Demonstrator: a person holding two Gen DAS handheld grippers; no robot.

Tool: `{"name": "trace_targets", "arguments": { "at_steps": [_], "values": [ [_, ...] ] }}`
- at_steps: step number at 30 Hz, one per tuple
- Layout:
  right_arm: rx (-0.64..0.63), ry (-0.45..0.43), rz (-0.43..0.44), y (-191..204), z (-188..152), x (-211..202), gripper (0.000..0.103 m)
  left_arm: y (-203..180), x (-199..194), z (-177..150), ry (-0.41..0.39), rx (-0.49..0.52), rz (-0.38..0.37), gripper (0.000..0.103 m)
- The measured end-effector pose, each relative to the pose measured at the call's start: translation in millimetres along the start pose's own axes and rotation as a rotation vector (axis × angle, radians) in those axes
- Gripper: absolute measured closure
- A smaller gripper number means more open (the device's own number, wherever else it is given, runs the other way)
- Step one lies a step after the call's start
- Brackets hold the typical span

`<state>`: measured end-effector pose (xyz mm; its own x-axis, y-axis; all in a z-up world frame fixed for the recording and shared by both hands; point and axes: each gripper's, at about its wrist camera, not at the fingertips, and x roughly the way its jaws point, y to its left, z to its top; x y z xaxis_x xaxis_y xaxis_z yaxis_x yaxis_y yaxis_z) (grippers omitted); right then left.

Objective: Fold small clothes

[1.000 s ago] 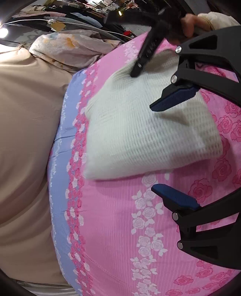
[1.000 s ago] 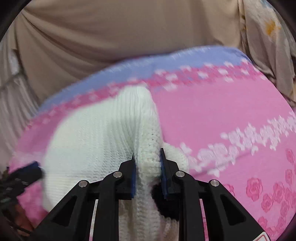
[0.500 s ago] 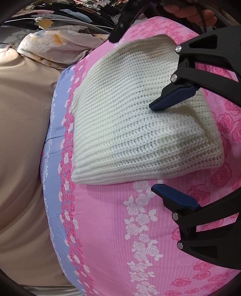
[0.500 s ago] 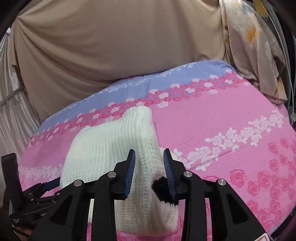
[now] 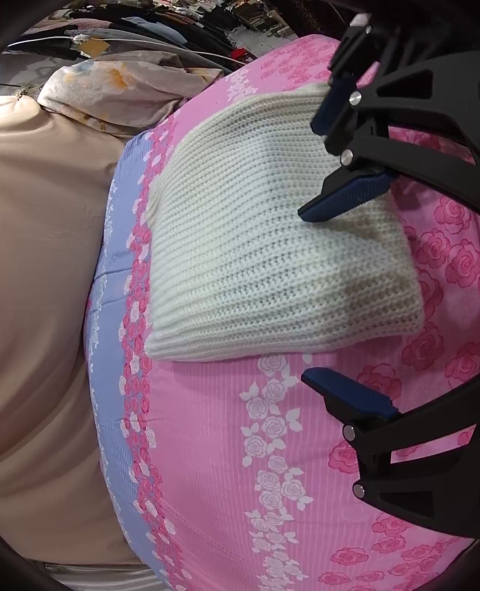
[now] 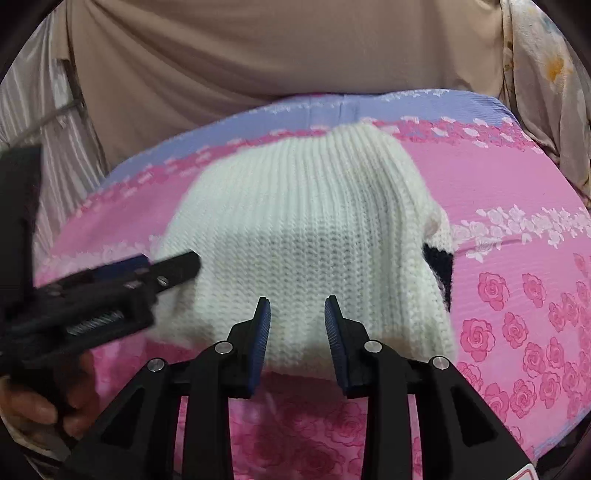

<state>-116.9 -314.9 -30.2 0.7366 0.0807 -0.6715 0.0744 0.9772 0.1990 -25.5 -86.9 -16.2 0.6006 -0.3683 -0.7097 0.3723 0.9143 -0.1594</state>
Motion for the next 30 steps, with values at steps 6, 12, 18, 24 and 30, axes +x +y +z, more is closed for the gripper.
{"name": "trace_targets", "arguments": {
  "at_steps": [6,12,18,24,30],
  "values": [
    [-0.062,0.078,-0.060,4,-11,27,0.074,-5,9,-6,0.047,-0.002,-0.007,0.023],
    [0.046,-0.129,-0.012,-31,42,-30,0.068,3,-13,6,-0.034,-0.038,-0.009,0.023],
    [0.116,-0.016,-0.047,-64,75,35,0.087,2,-19,19,-0.067,-0.043,0.003,0.023],
    [0.126,-0.279,0.171,-56,88,-30,0.091,-6,-17,23,-0.078,-0.035,-0.008,0.022],
    [0.170,-0.038,-0.017,-89,65,41,0.086,-20,16,21,0.000,-0.016,0.005,0.022]
  ]
}}
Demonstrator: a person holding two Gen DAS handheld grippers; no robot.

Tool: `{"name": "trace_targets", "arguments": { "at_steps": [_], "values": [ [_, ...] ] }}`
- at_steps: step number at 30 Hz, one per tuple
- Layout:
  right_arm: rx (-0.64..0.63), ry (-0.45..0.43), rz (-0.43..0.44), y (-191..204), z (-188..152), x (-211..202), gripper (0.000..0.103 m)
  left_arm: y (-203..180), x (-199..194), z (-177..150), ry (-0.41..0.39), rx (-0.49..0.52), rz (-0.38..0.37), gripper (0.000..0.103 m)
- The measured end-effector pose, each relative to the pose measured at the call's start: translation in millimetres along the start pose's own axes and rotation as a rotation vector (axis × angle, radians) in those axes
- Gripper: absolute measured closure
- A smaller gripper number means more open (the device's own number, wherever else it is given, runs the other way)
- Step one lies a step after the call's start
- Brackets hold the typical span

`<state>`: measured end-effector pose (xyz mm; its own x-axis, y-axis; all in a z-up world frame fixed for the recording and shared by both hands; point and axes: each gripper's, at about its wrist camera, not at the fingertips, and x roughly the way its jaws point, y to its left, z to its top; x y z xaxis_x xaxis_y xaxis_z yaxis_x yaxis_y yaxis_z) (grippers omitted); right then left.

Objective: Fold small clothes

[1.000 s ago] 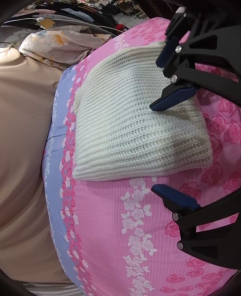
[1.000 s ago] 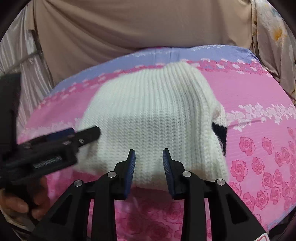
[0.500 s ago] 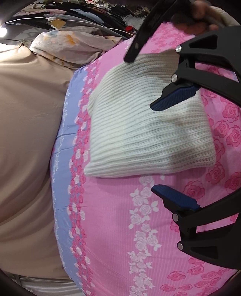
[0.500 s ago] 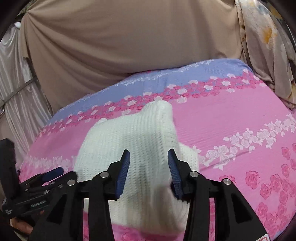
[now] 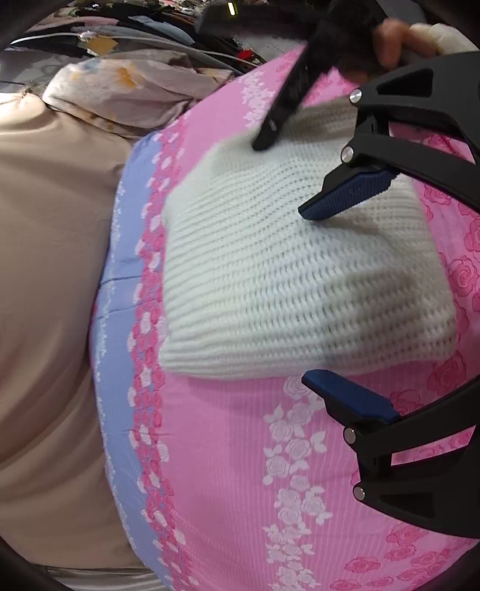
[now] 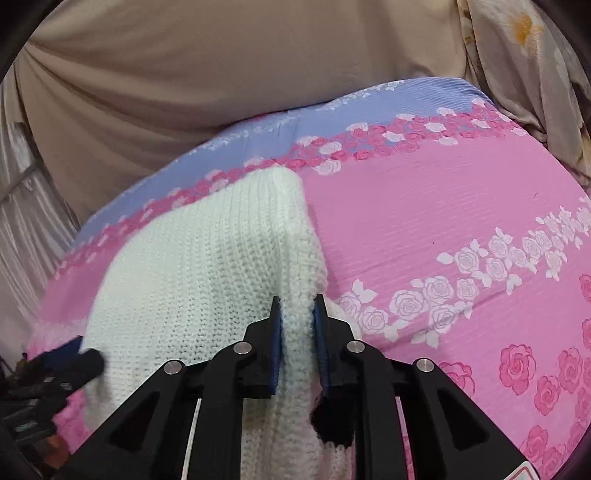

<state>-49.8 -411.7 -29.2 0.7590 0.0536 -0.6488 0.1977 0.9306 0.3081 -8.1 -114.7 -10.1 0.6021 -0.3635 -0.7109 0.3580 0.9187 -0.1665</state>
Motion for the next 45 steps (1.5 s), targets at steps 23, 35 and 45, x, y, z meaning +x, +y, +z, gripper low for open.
{"name": "trace_targets", "arguments": {
  "at_steps": [23,35,45],
  "values": [
    [0.058,0.002,0.232,19,-22,-41,0.086,13,-15,7,-0.038,-0.056,0.042,0.016],
    [0.046,0.076,0.088,7,-38,-22,0.071,9,3,3,0.024,-0.061,0.019,0.015],
    [0.135,0.175,0.146,-13,-44,16,0.028,61,27,2,0.124,-0.249,-0.170,0.009]
  ]
}}
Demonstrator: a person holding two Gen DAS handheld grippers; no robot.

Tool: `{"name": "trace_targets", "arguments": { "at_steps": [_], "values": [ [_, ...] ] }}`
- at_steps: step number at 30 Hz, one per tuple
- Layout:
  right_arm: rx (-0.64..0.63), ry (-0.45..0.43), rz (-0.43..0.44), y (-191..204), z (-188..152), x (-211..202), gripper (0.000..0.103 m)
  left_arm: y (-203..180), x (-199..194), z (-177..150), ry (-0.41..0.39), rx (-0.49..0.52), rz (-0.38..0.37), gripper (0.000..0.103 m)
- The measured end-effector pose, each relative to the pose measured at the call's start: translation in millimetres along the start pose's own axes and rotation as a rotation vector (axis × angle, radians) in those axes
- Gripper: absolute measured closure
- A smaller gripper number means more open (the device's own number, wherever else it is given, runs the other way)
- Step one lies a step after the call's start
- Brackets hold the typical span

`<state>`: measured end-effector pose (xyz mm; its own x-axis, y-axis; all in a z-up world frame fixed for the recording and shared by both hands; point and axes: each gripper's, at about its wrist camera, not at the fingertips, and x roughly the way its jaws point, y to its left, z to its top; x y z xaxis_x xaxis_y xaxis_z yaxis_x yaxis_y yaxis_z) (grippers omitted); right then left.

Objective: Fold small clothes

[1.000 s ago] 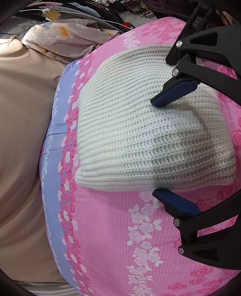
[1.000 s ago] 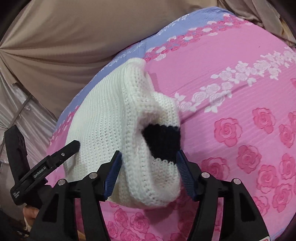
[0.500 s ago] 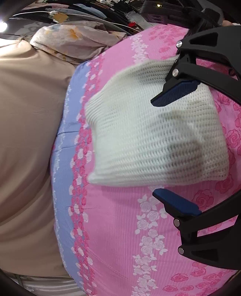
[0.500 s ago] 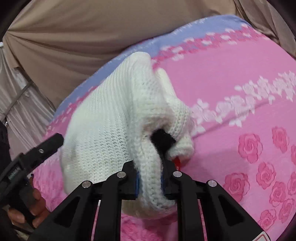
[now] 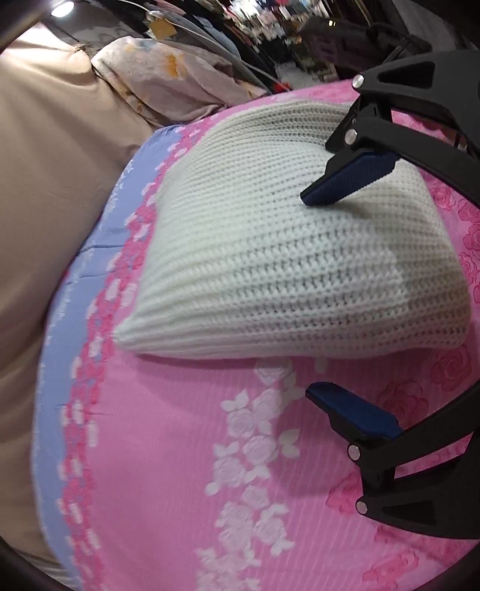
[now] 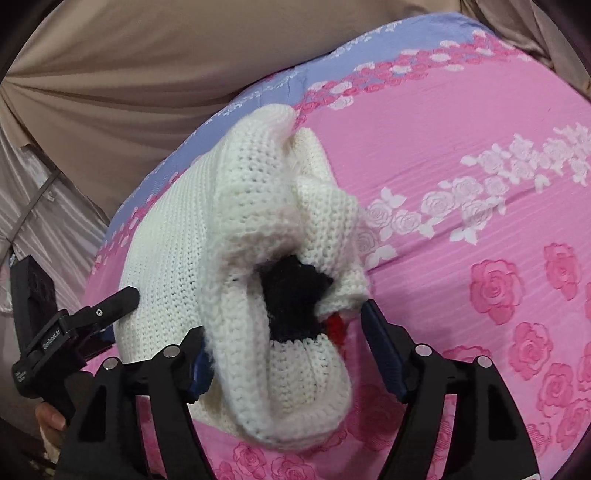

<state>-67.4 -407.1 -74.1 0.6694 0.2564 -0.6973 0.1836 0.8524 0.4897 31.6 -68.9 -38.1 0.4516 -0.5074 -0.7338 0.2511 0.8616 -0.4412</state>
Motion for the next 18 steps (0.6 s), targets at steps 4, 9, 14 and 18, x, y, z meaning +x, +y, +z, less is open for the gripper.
{"name": "trace_targets", "arguments": {
  "at_steps": [4,9,14,18],
  "values": [
    [0.007,0.004,0.028,3,7,12,0.019,0,16,4,0.022,-0.010,-0.064,0.006],
    [0.007,0.009,0.054,11,17,22,0.019,-9,32,11,0.051,0.006,-0.117,0.005],
    [-0.010,-0.023,0.088,25,26,21,0.053,-22,20,19,0.006,0.077,-0.156,0.034],
    [-0.116,-0.147,0.034,62,25,-15,0.061,-36,-20,32,-0.080,0.200,-0.243,0.049]
  ]
}}
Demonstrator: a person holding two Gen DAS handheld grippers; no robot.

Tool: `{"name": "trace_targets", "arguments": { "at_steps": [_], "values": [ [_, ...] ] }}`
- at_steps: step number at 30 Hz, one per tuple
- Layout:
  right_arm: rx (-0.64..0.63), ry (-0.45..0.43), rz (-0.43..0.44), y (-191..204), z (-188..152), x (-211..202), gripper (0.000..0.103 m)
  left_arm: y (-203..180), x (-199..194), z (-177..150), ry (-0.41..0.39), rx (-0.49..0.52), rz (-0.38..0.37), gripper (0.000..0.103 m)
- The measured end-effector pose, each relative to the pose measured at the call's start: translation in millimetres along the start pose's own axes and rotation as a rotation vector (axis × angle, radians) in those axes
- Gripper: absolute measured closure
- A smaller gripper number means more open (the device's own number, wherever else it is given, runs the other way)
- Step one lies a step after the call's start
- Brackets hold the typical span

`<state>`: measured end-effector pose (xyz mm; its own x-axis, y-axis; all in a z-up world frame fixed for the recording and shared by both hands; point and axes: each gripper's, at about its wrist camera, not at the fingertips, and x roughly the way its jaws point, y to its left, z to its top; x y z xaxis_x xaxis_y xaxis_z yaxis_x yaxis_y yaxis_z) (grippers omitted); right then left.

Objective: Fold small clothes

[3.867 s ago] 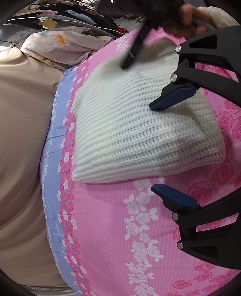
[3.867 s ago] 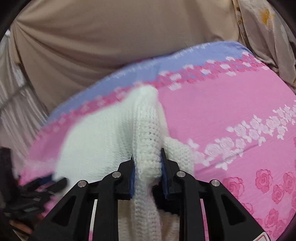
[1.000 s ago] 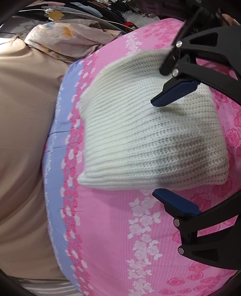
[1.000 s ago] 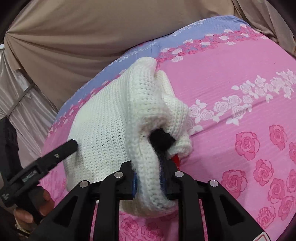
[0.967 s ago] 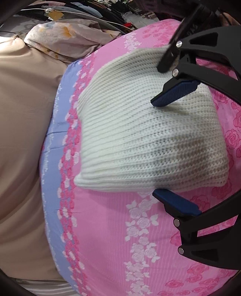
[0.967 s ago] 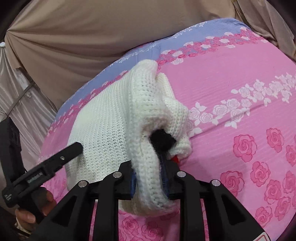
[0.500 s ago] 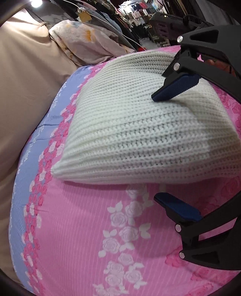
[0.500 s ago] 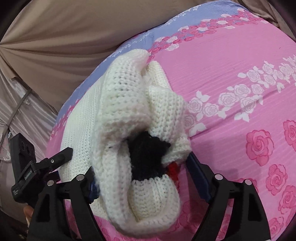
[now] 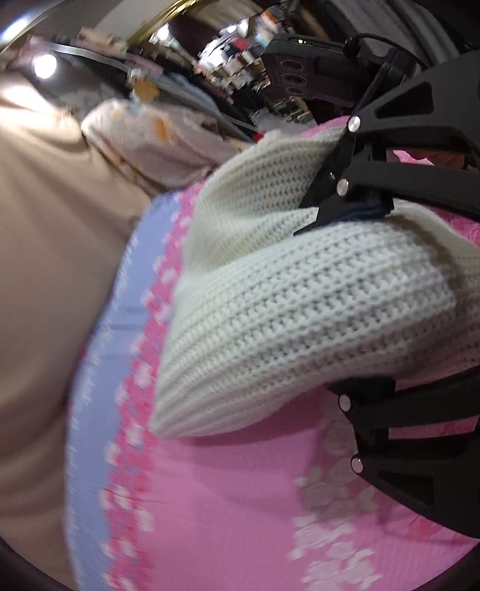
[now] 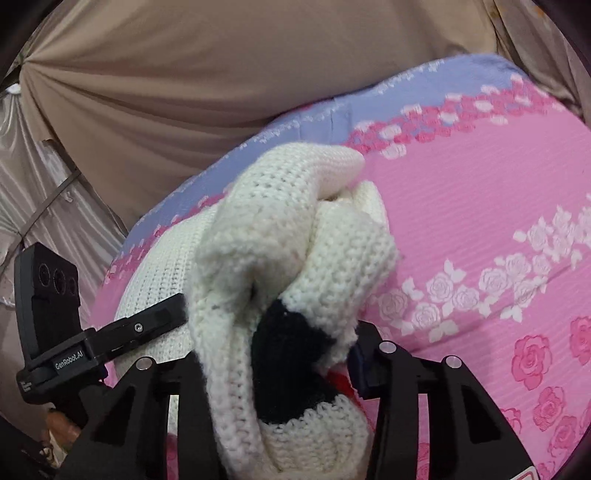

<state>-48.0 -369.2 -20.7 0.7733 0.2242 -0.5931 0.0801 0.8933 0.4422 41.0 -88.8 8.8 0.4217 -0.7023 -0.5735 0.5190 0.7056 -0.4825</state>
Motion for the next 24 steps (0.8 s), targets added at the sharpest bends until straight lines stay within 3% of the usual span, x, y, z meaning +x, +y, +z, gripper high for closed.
{"name": "trace_targets", "arguments": {
  "at_steps": [4,8,12,15,16,18,20,21,23,24],
  "values": [
    [-0.083,-0.163,0.022,45,13,-46,0.062,-19,-59,24,-0.145,0.108,-0.060,0.050],
    [-0.165,-0.344,0.117,94,27,-88,0.061,-35,-135,42,-0.342,0.246,-0.086,0.049],
    [-0.203,-0.419,0.223,134,44,-92,0.056,-32,-183,56,-0.474,0.338,0.004,0.043],
    [-0.161,-0.311,0.264,144,55,-35,0.044,3,-167,66,-0.434,0.316,0.158,0.033],
    [-0.140,-0.251,0.260,142,54,-9,0.042,27,-148,68,-0.380,0.281,0.225,0.027],
    [-0.105,-0.083,0.162,129,41,60,0.041,79,-104,63,-0.233,0.191,0.336,0.027],
    [-0.053,0.050,-0.011,112,15,103,0.053,126,-75,46,-0.115,0.071,0.431,0.038],
    [-0.021,0.090,-0.040,103,2,110,0.062,141,-75,35,-0.094,0.019,0.419,0.040],
    [0.038,0.086,0.021,92,-17,100,0.065,155,-96,19,-0.146,-0.054,0.363,0.039],
    [0.030,0.067,0.007,95,-20,91,0.066,156,-106,15,-0.170,-0.077,0.355,0.039]
  ]
}}
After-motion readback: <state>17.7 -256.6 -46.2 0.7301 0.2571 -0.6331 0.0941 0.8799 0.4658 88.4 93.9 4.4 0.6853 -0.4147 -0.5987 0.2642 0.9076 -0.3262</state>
